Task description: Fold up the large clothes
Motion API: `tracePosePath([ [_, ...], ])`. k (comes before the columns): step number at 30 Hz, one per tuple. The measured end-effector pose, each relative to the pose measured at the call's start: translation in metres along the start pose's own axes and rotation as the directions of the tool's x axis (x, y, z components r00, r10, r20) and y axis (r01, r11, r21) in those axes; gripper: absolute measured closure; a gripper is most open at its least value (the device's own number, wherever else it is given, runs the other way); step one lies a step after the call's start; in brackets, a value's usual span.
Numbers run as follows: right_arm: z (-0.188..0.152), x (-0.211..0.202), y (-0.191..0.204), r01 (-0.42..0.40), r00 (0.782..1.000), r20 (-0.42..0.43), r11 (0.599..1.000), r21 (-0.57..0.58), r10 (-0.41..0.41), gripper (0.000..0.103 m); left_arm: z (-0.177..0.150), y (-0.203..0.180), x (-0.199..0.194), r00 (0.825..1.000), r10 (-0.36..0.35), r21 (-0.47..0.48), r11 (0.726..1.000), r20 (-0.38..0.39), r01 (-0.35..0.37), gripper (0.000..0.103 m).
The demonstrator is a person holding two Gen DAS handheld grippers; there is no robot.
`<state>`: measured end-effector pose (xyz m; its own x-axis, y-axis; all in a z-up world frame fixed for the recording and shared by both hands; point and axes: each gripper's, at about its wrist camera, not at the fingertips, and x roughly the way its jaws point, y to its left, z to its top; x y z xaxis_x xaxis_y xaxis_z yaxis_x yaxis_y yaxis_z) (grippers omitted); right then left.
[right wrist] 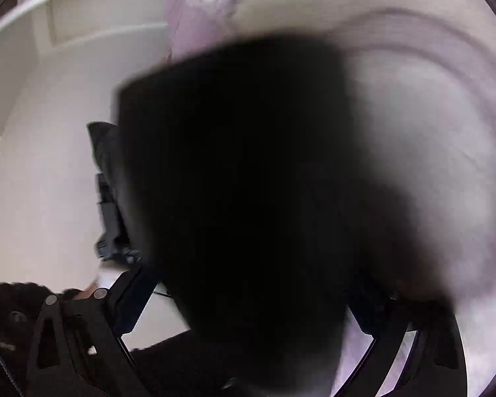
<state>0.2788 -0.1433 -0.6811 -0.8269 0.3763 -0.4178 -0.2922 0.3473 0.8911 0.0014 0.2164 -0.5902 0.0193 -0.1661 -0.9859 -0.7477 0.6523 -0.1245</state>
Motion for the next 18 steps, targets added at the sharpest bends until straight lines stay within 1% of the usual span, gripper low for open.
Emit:
tracePosePath([
  [1,-0.003,0.000,0.005,0.015,1.000,0.019,1.000,-0.006,-0.015,0.002,0.001,0.000,-0.004,1.000,0.019,0.005,1.000,0.009,-0.019,0.000],
  [2,-0.004,-0.001,0.009,0.028,0.997,0.066,1.000,0.006,-0.028,0.005,0.002,0.001,-0.010,0.999,0.032,0.003,0.999,0.029,-0.032,0.000],
  [4,-0.017,-0.009,0.016,0.039,0.985,0.168,0.998,0.058,-0.048,0.024,0.006,0.004,-0.028,0.996,0.041,-0.018,0.999,0.074,-0.039,0.000],
  [5,-0.028,-0.014,0.018,0.031,0.976,0.211,0.995,0.100,-0.051,0.029,0.007,0.005,-0.037,0.994,0.047,-0.032,0.999,0.095,-0.044,0.000],
  [6,-0.035,-0.017,0.021,0.015,0.969,0.243,0.992,0.128,-0.046,0.038,0.008,0.007,-0.046,0.992,0.048,-0.045,0.998,0.114,-0.043,0.000],
  [7,-0.053,-0.025,0.023,-0.038,0.949,0.316,0.983,0.180,-0.022,0.042,0.009,0.008,-0.055,0.990,0.048,-0.060,0.997,0.135,-0.040,0.000],
  [8,-0.065,-0.031,0.024,-0.074,0.932,0.362,0.976,0.206,-0.006,0.042,0.011,0.009,-0.070,0.984,0.049,-0.084,0.996,0.169,-0.035,0.000],
  [9,-0.087,-0.042,0.024,-0.144,0.892,0.452,0.958,0.249,0.017,0.043,0.012,0.010,-0.080,0.980,0.048,-0.094,0.995,0.192,-0.030,0.000],
  [10,-0.103,-0.051,0.023,-0.205,0.854,0.519,0.940,0.273,0.035,0.044,0.013,0.009,-0.092,0.974,0.049,-0.105,0.994,0.220,-0.026,0.000],
  [11,-0.128,-0.064,0.019,-0.292,0.789,0.611,0.911,0.291,0.058,0.044,0.017,0.004,-0.100,0.970,0.048,-0.109,0.994,0.238,-0.023,0.000],
  [12,-0.143,-0.071,0.019,-0.324,0.749,0.660,0.901,0.289,0.057,0.044,0.016,-0.004,-0.104,0.967,0.046,-0.107,0.994,0.251,-0.020,0.000],
  [13,-0.165,-0.083,0.015,-0.350,0.687,0.726,0.889,0.294,0.030,0.042,0.016,-0.012,-0.107,0.965,0.042,-0.100,0.995,0.259,-0.017,0.000],
  [14,-0.182,-0.089,0.008,-0.361,0.643,0.766,0.875,0.322,-0.017,0.035,0.016,-0.021,-0.107,0.964,0.032,-0.076,0.997,0.266,-0.012,0.000],
  [15,-0.201,-0.093,-0.006,-0.350,0.628,0.771,0.847,0.400,-0.105,0.020,0.017,-0.033,-0.106,0.963,0.030,-0.056,0.998,0.267,-0.015,0.000],
  [16,-0.210,-0.096,-0.018,-0.324,0.660,0.733,0.817,0.476,-0.165,0.016,0.018,-0.048,-0.100,0.965,0.031,-0.025,0.999,0.262,-0.026,0.000],
  [17,-0.221,-0.093,-0.033,-0.269,0.720,0.652,0.771,0.577,-0.237,0.015,0.019,-0.059,-0.095,0.968,0.029,0.001,1.000,0.248,-0.031,0.000],
  [18,-0.235,-0.092,-0.040,-0.264,0.737,0.626,0.744,0.614,-0.256,0.014,0.018,-0.070,-0.091,0.971,0.015,0.017,1.000,0.239,-0.020,0.000],
])
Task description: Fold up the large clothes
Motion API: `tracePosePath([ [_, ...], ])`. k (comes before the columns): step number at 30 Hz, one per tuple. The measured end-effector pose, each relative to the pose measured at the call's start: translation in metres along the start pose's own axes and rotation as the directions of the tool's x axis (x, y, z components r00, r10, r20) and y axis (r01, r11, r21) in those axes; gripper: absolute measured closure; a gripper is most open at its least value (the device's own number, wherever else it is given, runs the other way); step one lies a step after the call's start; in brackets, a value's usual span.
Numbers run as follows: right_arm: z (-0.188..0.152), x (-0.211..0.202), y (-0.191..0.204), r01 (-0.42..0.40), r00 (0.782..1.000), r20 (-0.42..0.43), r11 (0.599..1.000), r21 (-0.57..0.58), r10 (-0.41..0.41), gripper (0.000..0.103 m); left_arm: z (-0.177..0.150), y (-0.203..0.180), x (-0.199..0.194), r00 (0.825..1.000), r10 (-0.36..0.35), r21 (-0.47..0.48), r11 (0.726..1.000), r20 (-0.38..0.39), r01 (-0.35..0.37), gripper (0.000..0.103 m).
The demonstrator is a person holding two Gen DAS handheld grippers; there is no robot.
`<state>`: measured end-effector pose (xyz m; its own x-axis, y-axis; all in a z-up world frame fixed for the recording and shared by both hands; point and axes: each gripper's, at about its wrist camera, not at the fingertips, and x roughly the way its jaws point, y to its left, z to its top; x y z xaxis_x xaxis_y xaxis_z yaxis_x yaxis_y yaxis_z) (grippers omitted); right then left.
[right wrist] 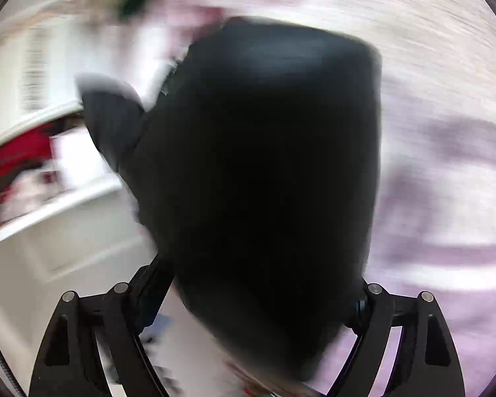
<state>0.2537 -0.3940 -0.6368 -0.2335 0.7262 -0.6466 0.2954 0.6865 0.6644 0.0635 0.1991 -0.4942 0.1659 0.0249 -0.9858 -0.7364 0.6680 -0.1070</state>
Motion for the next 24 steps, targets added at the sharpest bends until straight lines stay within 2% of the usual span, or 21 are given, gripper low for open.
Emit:
tracePosePath([
  [2,-0.006,-0.019,-0.014,0.008,1.000,-0.004,1.000,0.017,-0.008,0.014,0.002,-0.028,0.009,0.998,-0.058,0.024,0.998,-0.013,0.058,0.000],
  [3,-0.014,-0.032,-0.013,0.044,0.999,0.019,0.999,0.000,-0.044,0.014,0.004,-0.041,0.013,0.997,-0.075,0.039,0.996,-0.020,0.076,0.000],
  [5,-0.019,-0.080,-0.015,0.159,0.983,0.099,0.987,-0.037,-0.155,0.014,0.012,-0.070,0.025,0.995,-0.102,0.073,0.992,-0.023,0.103,0.000],
  [6,-0.026,-0.104,-0.008,0.217,0.964,0.169,0.975,-0.053,-0.205,0.014,0.017,-0.078,0.031,0.994,-0.105,0.084,0.991,-0.020,0.106,0.000],
  [7,-0.033,-0.120,0.002,0.215,0.954,0.230,0.973,-0.082,-0.191,0.014,0.021,-0.091,0.040,0.995,-0.099,0.105,0.989,-0.017,0.101,0.000],
  [8,-0.021,-0.140,0.003,0.179,0.953,0.266,0.976,-0.124,-0.141,0.015,0.024,-0.097,0.049,0.997,-0.069,0.122,0.990,-0.016,0.071,0.000],
  [9,-0.020,-0.139,0.014,0.152,0.956,0.273,0.975,-0.163,-0.104,0.020,0.027,-0.100,0.057,0.999,-0.049,0.130,0.990,-0.017,0.050,0.000],
  [10,-0.020,-0.139,0.031,0.120,0.966,0.250,0.966,-0.229,-0.061,0.037,0.030,-0.101,0.067,0.999,-0.036,0.134,0.990,-0.019,0.039,0.000],
  [11,-0.014,-0.141,0.032,0.102,0.974,0.221,0.956,-0.276,-0.040,0.046,0.033,-0.100,0.071,0.999,-0.024,0.131,0.991,-0.026,0.027,0.000],
  [12,-0.009,-0.131,0.050,0.073,0.986,0.167,0.944,-0.322,-0.020,0.054,0.034,-0.095,0.079,0.999,-0.017,0.115,0.993,-0.041,0.021,0.000],
  [13,-0.004,-0.134,0.055,0.055,0.991,0.135,0.942,-0.332,-0.010,0.054,0.036,-0.090,0.085,0.998,-0.024,0.099,0.995,-0.052,0.029,0.000],
  [14,0.004,-0.120,0.065,0.029,0.995,0.097,0.940,-0.339,0.004,0.055,0.037,-0.079,0.093,0.996,-0.043,0.068,0.997,-0.075,0.048,0.000],
  [15,0.004,-0.108,0.086,0.038,0.996,0.093,0.940,-0.339,-0.007,0.057,0.037,-0.073,0.098,0.994,-0.061,0.046,0.997,-0.093,0.065,0.000],
  [17,0.024,-0.074,0.110,0.140,0.988,0.107,0.927,-0.348,-0.109,0.062,0.036,-0.060,0.106,0.990,-0.088,0.004,0.996,-0.113,0.089,0.000],
  [20,0.052,-0.029,0.098,0.246,0.969,0.095,0.927,-0.282,-0.228,0.084,0.037,-0.054,0.110,0.989,-0.098,0.002,0.995,-0.114,0.099,0.000],
  [22,0.055,-0.020,0.101,0.274,0.962,0.100,0.923,-0.270,-0.256,0.086,0.038,-0.053,0.111,0.988,-0.104,0.008,0.994,-0.112,0.106,0.000],
  [24,0.079,0.004,0.109,0.289,0.957,0.086,0.914,-0.286,-0.276,0.085,0.040,-0.052,0.105,0.989,-0.095,0.006,0.995,-0.113,0.097,0.000],
])
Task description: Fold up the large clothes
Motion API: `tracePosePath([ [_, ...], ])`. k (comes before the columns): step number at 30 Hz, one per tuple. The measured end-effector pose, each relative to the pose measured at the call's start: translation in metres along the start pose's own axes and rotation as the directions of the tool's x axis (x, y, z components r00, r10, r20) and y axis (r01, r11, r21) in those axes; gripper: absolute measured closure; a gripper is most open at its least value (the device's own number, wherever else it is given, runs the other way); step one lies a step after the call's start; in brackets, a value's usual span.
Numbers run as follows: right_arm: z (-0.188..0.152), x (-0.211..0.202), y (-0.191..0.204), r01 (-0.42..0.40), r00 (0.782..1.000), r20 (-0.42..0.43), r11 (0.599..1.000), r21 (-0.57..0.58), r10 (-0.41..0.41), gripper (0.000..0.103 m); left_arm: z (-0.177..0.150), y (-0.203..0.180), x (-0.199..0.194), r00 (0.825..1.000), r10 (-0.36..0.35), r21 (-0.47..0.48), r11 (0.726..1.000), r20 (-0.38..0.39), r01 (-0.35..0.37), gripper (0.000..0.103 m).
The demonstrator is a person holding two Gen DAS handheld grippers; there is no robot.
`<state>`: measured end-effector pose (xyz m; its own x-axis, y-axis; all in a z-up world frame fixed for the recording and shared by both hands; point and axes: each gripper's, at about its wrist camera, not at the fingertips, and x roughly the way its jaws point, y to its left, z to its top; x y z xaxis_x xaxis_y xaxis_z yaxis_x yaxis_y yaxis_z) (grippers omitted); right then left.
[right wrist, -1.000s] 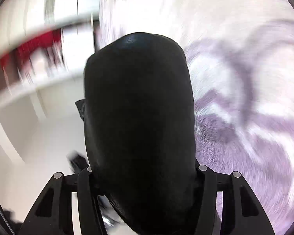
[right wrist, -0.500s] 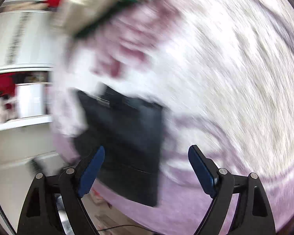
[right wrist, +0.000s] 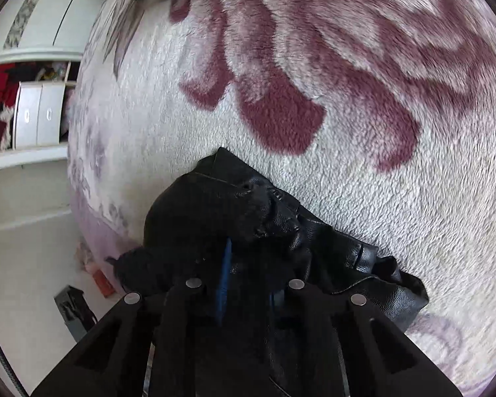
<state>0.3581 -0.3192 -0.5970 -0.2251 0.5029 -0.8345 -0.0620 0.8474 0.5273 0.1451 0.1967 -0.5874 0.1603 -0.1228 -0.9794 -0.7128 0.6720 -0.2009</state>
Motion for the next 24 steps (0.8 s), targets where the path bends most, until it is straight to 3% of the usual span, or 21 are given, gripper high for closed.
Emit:
tracePosePath([
  [3,-0.004,-0.016,0.009,-0.040,0.999,-0.034,0.999,-0.019,0.040,0.080,-0.008,0.006,-0.030,0.999,0.001,-0.032,0.999,0.049,0.000,0.000],
  [5,-0.015,-0.040,0.007,-0.098,0.995,-0.010,0.995,-0.008,0.098,0.066,-0.017,0.016,-0.051,0.996,0.000,-0.077,0.997,0.095,0.007,0.000],
  [6,-0.026,-0.057,0.001,-0.111,0.994,0.008,0.994,0.003,0.111,0.041,-0.022,0.022,-0.059,0.994,-0.007,-0.104,0.994,0.110,0.019,0.000],
  [7,-0.037,-0.074,-0.010,-0.116,0.992,0.043,0.993,0.030,0.115,0.024,-0.025,0.029,-0.061,0.994,-0.013,-0.124,0.992,0.109,0.026,0.000],
  [11,-0.076,-0.102,-0.051,-0.131,0.988,0.099,0.985,0.114,0.120,0.023,-0.027,0.046,-0.032,0.988,-0.150,-0.239,0.959,0.032,0.153,0.000],
  [13,-0.087,-0.092,-0.072,-0.135,0.989,0.086,0.979,0.153,0.123,0.022,-0.021,0.047,-0.018,0.969,-0.243,-0.284,0.927,0.042,0.245,0.000],
  [14,-0.089,-0.077,-0.079,-0.144,0.988,0.073,0.975,0.169,0.133,0.022,-0.021,0.040,-0.012,0.966,-0.255,-0.290,0.921,0.050,0.258,0.000],
  [16,-0.090,-0.049,-0.090,-0.148,0.989,0.045,0.973,0.176,0.142,0.022,-0.016,0.034,-0.002,0.961,-0.265,-0.287,0.917,0.084,0.278,0.014],
  [17,-0.092,-0.035,-0.097,-0.163,0.987,0.032,0.971,0.176,0.160,0.023,-0.014,0.031,0.002,0.954,-0.287,-0.285,0.910,0.087,0.300,0.039],
  [19,-0.093,-0.010,-0.105,-0.190,0.981,0.003,0.962,0.195,0.193,0.022,-0.015,0.027,0.000,0.952,-0.289,-0.280,0.910,0.104,0.307,0.047],
  [20,-0.097,-0.001,-0.112,-0.223,0.973,-0.007,0.951,0.216,0.230,0.023,-0.016,0.032,-0.006,0.945,-0.304,-0.267,0.907,0.120,0.325,0.056],
  [24,-0.103,0.018,-0.129,-0.381,0.921,0.018,0.891,0.246,0.389,0.017,-0.021,0.055,-0.005,0.902,-0.407,-0.311,0.847,0.144,0.432,0.064],
])
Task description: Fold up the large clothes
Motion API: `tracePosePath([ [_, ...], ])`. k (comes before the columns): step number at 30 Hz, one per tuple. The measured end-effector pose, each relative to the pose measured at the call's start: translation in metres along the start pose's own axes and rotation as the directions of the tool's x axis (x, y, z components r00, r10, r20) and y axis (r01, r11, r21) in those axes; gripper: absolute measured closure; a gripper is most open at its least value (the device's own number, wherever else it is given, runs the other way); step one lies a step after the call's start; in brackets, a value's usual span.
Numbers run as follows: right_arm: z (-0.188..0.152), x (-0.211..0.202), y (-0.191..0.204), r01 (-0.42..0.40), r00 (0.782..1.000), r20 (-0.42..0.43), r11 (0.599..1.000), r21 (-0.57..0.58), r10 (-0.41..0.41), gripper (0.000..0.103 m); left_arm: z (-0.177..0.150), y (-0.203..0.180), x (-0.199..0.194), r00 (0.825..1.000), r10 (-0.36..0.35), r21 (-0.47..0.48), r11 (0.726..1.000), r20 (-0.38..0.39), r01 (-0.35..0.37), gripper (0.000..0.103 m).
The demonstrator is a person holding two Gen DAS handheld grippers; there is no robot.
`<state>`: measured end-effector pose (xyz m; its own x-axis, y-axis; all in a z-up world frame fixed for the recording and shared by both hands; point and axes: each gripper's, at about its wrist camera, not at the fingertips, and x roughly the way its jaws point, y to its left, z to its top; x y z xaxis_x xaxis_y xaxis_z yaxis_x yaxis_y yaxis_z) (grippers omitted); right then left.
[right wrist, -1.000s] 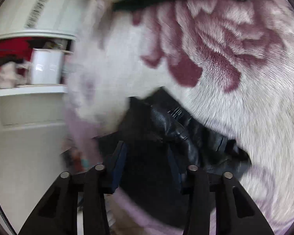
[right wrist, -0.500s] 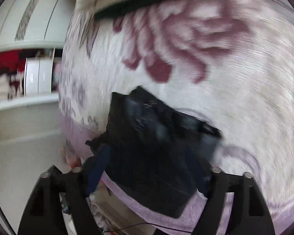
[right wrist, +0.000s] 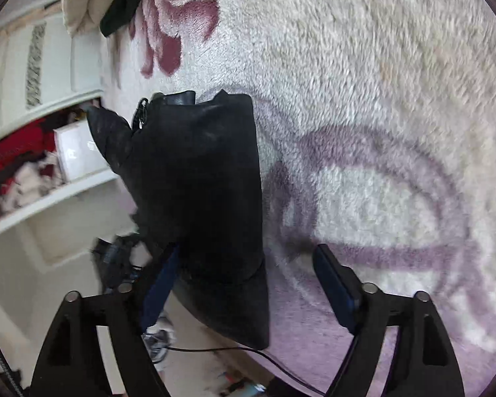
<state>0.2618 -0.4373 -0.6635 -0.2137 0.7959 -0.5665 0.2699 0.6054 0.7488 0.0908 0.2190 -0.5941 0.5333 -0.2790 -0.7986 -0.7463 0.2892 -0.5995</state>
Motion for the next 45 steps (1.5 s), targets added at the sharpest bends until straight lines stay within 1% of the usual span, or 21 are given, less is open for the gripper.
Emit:
tracePosePath([
  [2,0.004,0.012,-0.005,-0.080,0.997,-0.018,0.997,-0.018,0.080,0.012,-0.001,0.006,0.000,0.999,-0.035,-0.005,0.999,-0.007,0.035,0.064],
  [3,0.007,0.019,-0.006,-0.113,0.993,-0.026,0.993,-0.020,0.113,0.010,-0.001,0.006,0.002,0.999,-0.047,0.004,0.999,-0.015,0.047,0.057],
  [5,0.016,0.040,-0.005,-0.185,0.982,-0.044,0.982,-0.039,0.183,0.005,0.001,0.010,0.011,0.995,-0.082,-0.006,0.997,-0.049,0.082,0.050],
  [8,0.027,0.058,0.014,-0.197,0.980,-0.032,0.977,-0.082,0.195,0.003,0.005,0.014,0.022,0.988,-0.136,-0.025,0.991,-0.069,0.134,0.042],
  [10,0.030,0.072,0.033,-0.147,0.989,-0.022,0.982,-0.116,0.146,0.003,0.009,0.005,0.028,0.991,-0.121,-0.001,0.993,-0.058,0.121,0.041],
  [11,0.032,0.075,0.036,-0.150,0.989,-0.017,0.982,-0.113,0.150,0.004,0.009,-0.001,0.028,0.994,-0.107,0.017,0.994,-0.035,0.108,0.041],
  [12,0.033,0.076,0.039,-0.159,0.987,-0.007,0.981,-0.107,0.159,0.007,0.009,-0.004,0.027,0.995,-0.099,0.024,0.995,-0.020,0.099,0.041],
  [13,0.032,0.076,0.040,-0.160,0.987,0.002,0.981,-0.107,0.161,0.017,0.007,-0.009,0.024,0.996,-0.094,0.033,0.995,0.002,0.094,0.041],
  [14,0.032,0.074,0.040,-0.168,0.985,0.010,0.981,-0.102,0.170,0.022,0.006,-0.011,0.020,0.995,-0.096,0.040,0.995,0.018,0.095,0.042],
  [16,0.028,0.068,0.039,-0.186,0.982,0.022,0.979,-0.080,0.188,0.039,0.005,-0.024,0.011,0.995,-0.081,0.078,0.994,0.056,0.077,0.060],
  [17,0.025,0.065,0.042,-0.194,0.980,0.030,0.978,-0.076,0.197,0.042,0.005,-0.032,0.006,0.995,-0.073,0.099,0.993,0.069,0.066,0.065],
  [19,0.021,0.058,0.053,-0.198,0.979,0.036,0.977,-0.081,0.201,0.047,0.004,-0.040,-0.003,0.994,-0.082,0.114,0.991,0.078,0.073,0.065],
  [23,0.019,0.048,0.081,-0.219,0.974,0.033,0.971,-0.096,0.223,0.049,0.009,-0.060,-0.021,0.992,-0.100,0.129,0.988,0.080,0.089,0.065],
  [27,0.023,0.034,0.111,-0.256,0.966,0.018,0.960,-0.115,0.260,0.050,0.014,-0.076,-0.053,0.985,-0.139,0.147,0.981,0.102,0.123,0.065],
  [32,0.034,-0.006,0.166,-0.301,0.952,-0.002,0.940,-0.157,0.305,0.050,0.032,-0.126,-0.086,0.973,-0.186,0.181,0.970,0.137,0.160,0.065],
  [35,0.056,-0.033,0.209,-0.319,0.946,-0.004,0.931,-0.177,0.323,0.050,0.050,-0.173,-0.102,0.963,-0.224,0.215,0.958,0.149,0.189,0.065],
  [37,0.076,-0.054,0.240,-0.331,0.942,-0.005,0.924,-0.193,0.336,0.050,0.069,-0.218,-0.109,0.953,-0.261,0.236,0.946,0.155,0.221,0.065],
  [38,0.092,-0.068,0.259,-0.335,0.940,-0.003,0.919,-0.210,0.342,0.050,0.075,-0.231,-0.110,0.949,-0.272,0.245,0.942,0.158,0.230,0.065],
  [40,0.124,-0.091,0.292,-0.344,0.935,0.002,0.907,-0.244,0.355,0.050,0.095,-0.282,-0.110,0.938,-0.303,0.294,0.924,0.171,0.245,0.065],
  [42,0.159,-0.111,0.318,-0.356,0.928,0.010,0.897,-0.263,0.371,0.050,0.111,-0.319,-0.103,0.927,-0.330,0.324,0.909,0.178,0.261,0.065],
  [45,0.217,-0.136,0.348,-0.353,0.925,0.037,0.891,-0.286,0.379,0.050,0.141,-0.371,-0.078,0.911,-0.374,0.350,0.888,0.174,0.297,0.065],
])
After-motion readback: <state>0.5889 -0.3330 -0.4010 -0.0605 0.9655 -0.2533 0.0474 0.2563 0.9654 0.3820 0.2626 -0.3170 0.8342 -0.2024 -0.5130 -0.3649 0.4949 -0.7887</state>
